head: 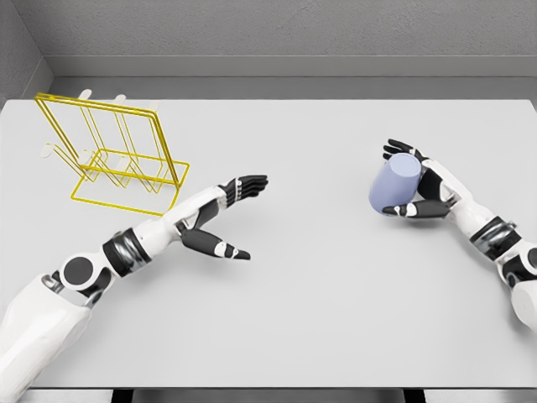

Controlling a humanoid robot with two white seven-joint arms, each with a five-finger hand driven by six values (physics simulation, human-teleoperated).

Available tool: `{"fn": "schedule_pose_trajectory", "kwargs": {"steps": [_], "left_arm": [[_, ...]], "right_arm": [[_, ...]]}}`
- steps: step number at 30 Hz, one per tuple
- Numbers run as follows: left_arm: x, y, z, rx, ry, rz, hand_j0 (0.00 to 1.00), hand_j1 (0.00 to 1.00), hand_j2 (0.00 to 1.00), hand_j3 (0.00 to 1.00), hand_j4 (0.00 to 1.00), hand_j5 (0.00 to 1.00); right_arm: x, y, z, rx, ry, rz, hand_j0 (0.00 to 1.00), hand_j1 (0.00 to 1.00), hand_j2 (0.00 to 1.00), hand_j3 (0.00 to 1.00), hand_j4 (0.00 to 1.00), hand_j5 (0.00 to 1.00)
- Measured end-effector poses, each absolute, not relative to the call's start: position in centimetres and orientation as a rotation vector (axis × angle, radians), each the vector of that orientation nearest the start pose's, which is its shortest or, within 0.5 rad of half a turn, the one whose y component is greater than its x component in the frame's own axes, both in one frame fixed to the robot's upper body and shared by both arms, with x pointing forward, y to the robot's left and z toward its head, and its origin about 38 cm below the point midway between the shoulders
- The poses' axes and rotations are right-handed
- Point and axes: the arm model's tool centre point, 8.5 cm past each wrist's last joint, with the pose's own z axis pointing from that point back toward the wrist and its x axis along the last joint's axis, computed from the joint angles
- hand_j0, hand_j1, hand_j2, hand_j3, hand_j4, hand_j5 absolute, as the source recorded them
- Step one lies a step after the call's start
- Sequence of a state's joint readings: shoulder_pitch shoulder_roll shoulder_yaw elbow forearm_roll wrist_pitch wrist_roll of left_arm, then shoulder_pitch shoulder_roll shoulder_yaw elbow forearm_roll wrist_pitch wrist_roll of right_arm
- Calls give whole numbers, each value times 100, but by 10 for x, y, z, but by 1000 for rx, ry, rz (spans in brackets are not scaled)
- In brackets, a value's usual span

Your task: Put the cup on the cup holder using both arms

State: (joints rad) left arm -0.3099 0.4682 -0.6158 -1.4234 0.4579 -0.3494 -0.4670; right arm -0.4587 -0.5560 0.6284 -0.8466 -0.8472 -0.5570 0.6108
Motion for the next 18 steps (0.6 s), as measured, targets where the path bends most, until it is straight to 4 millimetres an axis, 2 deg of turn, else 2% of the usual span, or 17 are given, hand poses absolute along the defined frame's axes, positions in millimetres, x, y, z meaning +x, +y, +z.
{"fn": "schedule_pose_trajectory", "kwargs": {"steps": [6,8,10,18], "left_arm": [[384,190,95,-615,-1629,-904,100,100,100,100,100,100],[384,191,94,-612,-1626,-903,100,100,100,100,100,100],[384,190,92,-614,-1621,-901,100,100,100,100,100,100],[386,184,86,-621,-1612,-883,100,100,100,100,100,100]], "right_arm": [[433,-350,56,434,-1596,531,85,85,85,85,85,85],[433,-350,55,435,-1596,522,76,76,76,76,76,76],[433,-350,55,435,-1596,519,72,72,72,72,72,72],[434,-351,55,433,-1598,521,73,73,73,73,73,73]]}}
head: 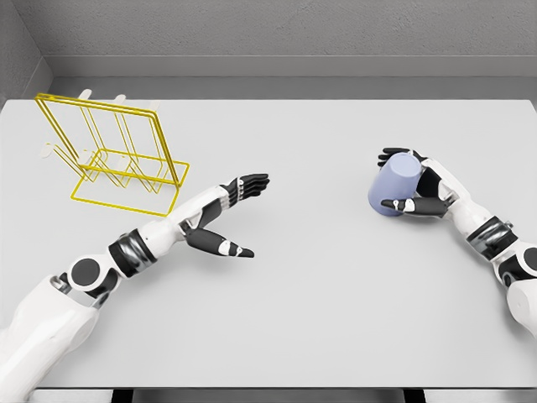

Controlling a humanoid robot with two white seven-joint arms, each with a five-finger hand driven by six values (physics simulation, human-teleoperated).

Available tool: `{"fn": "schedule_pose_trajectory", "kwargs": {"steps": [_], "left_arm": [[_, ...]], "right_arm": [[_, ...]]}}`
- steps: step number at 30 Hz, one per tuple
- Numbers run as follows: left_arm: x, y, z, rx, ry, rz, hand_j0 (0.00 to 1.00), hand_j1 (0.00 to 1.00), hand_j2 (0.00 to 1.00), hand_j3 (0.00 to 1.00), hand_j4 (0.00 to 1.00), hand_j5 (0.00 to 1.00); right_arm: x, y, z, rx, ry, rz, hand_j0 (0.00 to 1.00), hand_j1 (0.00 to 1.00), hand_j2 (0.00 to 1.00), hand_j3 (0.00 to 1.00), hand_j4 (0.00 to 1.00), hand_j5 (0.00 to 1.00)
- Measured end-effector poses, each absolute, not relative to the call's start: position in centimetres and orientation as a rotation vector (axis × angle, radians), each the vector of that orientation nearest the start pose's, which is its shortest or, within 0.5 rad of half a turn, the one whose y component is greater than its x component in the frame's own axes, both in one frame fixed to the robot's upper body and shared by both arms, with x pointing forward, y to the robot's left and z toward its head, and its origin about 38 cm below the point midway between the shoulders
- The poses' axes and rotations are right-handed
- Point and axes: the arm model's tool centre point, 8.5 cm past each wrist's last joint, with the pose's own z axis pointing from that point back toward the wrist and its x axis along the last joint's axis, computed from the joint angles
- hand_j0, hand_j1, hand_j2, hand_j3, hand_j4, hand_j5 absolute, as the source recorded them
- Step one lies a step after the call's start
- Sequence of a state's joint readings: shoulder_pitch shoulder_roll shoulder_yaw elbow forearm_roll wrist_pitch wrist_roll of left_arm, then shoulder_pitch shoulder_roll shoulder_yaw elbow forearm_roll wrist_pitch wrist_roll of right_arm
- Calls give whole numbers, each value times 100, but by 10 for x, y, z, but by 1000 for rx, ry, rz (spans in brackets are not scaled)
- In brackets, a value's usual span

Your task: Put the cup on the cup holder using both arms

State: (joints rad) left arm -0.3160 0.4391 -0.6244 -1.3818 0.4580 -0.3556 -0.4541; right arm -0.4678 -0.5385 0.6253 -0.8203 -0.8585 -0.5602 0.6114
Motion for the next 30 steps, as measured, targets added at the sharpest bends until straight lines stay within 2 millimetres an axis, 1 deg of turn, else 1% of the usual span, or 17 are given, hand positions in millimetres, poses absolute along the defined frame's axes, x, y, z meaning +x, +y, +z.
{"fn": "schedule_pose_trajectory", "kwargs": {"steps": [2,6,11,19,21,25,28,30], "left_arm": [[386,184,86,-626,-1613,-874,100,100,100,100,100,100],[387,185,88,-648,-1618,-835,100,100,100,100,100,100],[389,186,85,-646,-1607,-828,100,100,100,100,100,100],[390,187,74,-630,-1564,-821,100,100,100,100,100,100],[390,186,72,-631,-1560,-820,100,100,100,100,100,100],[390,186,71,-631,-1556,-820,100,100,100,100,100,100],[390,186,71,-630,-1551,-819,100,100,100,100,100,100],[390,186,70,-630,-1549,-818,100,100,100,100,100,100]], "right_arm": [[437,-350,60,430,-1610,534,73,73,73,73,73,73],[437,-348,61,430,-1612,548,73,73,73,73,73,73],[439,-343,69,443,-1635,568,73,73,73,73,73,73],[442,-329,98,487,-1700,643,73,73,73,73,73,73],[441,-324,105,503,-1715,665,73,73,73,73,73,73],[439,-306,118,552,-1747,712,73,73,73,73,73,73],[436,-293,122,589,-1754,742,73,73,73,73,73,73],[434,-284,121,614,-1749,759,73,73,73,73,73,73]]}}
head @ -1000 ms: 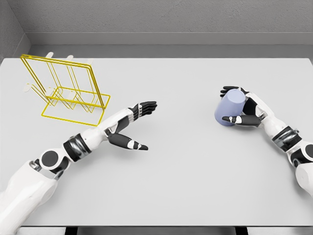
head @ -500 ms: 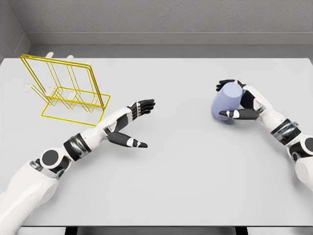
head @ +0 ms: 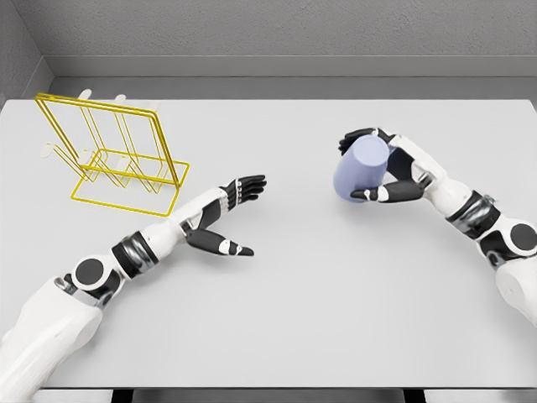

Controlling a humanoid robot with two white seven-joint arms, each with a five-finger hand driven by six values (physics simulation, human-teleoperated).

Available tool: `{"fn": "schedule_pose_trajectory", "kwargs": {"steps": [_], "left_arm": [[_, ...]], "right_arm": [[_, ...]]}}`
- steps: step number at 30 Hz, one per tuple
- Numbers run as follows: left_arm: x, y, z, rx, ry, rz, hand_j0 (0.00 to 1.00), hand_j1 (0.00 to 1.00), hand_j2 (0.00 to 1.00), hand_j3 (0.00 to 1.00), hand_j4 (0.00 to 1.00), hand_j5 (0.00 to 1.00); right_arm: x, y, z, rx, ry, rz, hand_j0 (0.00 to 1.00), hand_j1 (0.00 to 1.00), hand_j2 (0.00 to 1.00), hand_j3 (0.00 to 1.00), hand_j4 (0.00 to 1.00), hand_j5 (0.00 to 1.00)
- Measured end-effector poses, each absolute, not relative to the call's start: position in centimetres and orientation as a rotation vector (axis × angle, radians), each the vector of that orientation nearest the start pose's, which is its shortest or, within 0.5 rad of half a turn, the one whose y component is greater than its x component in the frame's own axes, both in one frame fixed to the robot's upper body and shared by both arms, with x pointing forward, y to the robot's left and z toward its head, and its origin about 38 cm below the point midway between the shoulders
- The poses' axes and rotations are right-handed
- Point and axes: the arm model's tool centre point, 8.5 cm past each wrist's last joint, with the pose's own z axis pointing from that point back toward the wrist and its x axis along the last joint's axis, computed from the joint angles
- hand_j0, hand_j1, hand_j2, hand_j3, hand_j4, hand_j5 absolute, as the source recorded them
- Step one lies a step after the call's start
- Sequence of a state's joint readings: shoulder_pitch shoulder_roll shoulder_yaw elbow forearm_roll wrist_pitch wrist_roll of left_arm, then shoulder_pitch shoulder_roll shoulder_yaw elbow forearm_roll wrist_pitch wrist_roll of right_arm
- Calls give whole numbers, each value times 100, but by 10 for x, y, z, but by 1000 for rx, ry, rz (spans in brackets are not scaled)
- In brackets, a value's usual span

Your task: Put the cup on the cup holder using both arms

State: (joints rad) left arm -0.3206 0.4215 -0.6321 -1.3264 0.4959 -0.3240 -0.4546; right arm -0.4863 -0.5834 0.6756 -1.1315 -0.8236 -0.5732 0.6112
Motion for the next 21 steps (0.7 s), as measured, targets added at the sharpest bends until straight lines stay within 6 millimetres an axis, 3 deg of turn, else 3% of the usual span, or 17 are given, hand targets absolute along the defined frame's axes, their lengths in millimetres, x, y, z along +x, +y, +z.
{"fn": "schedule_pose_trajectory", "kwargs": {"steps": [14,21], "left_arm": [[392,187,66,-623,-1537,-807,100,100,100,100,100,100],[395,188,67,-616,-1539,-807,100,100,100,100,100,100]], "right_arm": [[410,-223,89,775,-1686,823,73,73,73,73,73,73],[405,-204,81,824,-1669,825,73,73,73,73,73,73]]}}
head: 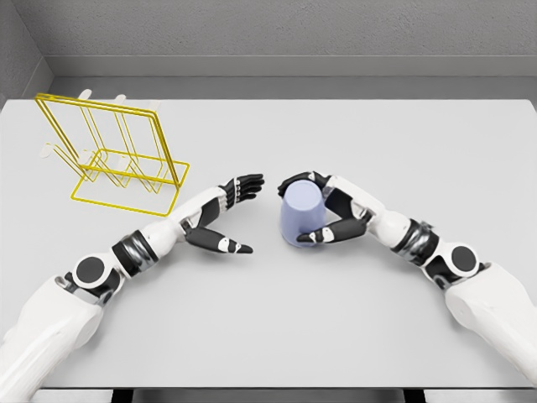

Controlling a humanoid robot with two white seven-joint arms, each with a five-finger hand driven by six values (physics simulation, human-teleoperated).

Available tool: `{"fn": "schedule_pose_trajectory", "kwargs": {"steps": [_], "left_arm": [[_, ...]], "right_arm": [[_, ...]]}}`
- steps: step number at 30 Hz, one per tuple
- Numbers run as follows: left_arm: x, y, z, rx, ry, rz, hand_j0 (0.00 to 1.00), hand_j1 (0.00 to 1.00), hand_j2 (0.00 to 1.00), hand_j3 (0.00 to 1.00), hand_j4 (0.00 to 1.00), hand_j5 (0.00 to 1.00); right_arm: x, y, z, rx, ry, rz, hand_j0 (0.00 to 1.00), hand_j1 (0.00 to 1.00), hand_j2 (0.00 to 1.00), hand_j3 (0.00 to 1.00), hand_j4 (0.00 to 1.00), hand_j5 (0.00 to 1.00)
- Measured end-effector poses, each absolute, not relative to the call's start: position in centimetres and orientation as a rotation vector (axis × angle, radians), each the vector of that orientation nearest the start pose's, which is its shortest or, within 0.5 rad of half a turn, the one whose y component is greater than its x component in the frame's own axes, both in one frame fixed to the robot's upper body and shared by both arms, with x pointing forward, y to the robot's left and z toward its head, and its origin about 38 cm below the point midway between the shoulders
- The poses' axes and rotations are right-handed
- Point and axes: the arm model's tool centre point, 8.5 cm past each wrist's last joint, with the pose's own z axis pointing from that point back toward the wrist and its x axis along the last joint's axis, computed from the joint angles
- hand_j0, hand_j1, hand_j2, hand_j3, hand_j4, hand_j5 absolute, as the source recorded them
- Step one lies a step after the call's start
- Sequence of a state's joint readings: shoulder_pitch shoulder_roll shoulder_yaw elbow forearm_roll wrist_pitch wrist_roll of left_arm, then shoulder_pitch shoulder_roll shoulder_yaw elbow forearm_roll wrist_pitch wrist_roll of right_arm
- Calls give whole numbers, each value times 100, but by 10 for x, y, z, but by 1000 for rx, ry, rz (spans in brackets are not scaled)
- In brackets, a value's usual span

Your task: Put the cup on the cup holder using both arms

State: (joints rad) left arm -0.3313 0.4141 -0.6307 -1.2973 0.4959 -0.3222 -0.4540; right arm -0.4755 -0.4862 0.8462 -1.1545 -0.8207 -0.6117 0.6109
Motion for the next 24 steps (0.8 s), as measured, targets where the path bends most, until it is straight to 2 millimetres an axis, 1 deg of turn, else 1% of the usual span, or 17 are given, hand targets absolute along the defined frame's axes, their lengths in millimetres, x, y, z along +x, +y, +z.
{"fn": "schedule_pose_trajectory", "kwargs": {"steps": [6,8,10,13,18,24], "left_arm": [[397,190,66,-610,-1537,-806,100,100,100,100,100,100],[397,191,65,-609,-1535,-806,100,100,100,100,100,100],[397,192,65,-607,-1534,-805,100,100,100,100,100,100],[398,195,66,-599,-1535,-802,100,100,100,100,100,100],[400,200,65,-588,-1531,-792,100,100,100,100,100,100],[399,195,64,-602,-1535,-792,100,100,100,100,100,100]], "right_arm": [[402,-187,76,862,-1662,815,73,73,73,73,73,73],[402,-185,74,863,-1658,815,74,74,74,74,74,74],[401,-184,72,863,-1654,815,81,81,81,81,81,81],[402,-185,71,857,-1651,815,100,100,100,100,100,100],[403,-186,69,851,-1647,812,100,100,100,100,100,100],[403,-187,69,847,-1646,813,100,100,100,100,100,100]]}}
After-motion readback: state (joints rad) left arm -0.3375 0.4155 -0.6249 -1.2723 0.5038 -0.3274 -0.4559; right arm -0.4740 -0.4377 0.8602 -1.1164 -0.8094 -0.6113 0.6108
